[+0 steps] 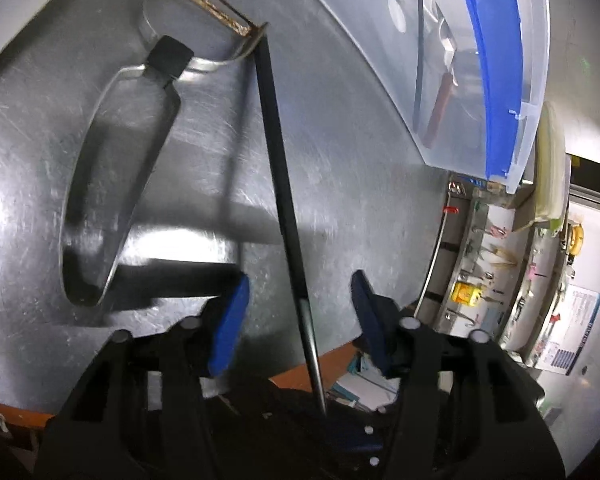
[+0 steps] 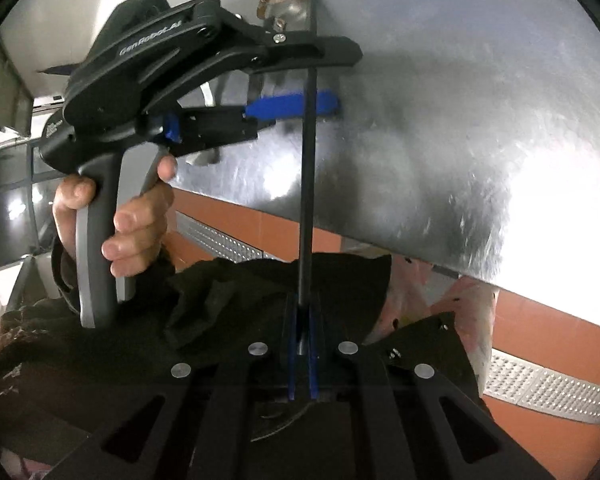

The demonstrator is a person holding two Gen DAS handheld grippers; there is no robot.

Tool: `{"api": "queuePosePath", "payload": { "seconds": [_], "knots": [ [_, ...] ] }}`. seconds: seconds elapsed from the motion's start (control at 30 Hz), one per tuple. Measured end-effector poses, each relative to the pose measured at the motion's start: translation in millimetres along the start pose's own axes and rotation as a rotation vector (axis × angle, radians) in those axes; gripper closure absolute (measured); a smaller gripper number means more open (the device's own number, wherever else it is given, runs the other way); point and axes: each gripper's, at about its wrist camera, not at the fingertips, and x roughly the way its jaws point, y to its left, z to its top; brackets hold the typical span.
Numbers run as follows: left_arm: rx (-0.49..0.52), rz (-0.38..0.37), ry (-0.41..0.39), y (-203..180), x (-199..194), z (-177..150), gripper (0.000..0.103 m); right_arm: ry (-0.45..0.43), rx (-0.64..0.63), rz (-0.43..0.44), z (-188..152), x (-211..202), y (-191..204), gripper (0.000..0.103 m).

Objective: Organize utensils
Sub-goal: 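Grasp the chopstick with the left tool while the right tool holds it upright, then carry the chopstick over the clear box and release it from both tools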

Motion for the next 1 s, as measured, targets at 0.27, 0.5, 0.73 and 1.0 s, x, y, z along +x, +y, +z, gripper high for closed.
{"api": "queuePosePath", "payload": {
  "seconds": [0.27, 0.5, 0.73, 1.0],
  "knots": [
    [0.016, -0.004, -0.088, -3, -16, -10, 0.095, 0.039, -0.038, -0.008, -2, 16, 5, 0.097],
    [0.024, -0.036, -0.202, -14, -60, -36, 0.095, 0.068, -0.169, -0.012, -8, 15, 33, 0.097],
    [0.186, -0.036, -0.399, -73, -126, -33, 0.095, -0.042, -0.34, -0.016, 14, -20, 74, 0.097],
    [0.422, 0.006, -0.44, -208, -143, 69, 0.095, -0.374, -0.392, -0.13, 76, -128, 86, 0.097]
  ]
}}
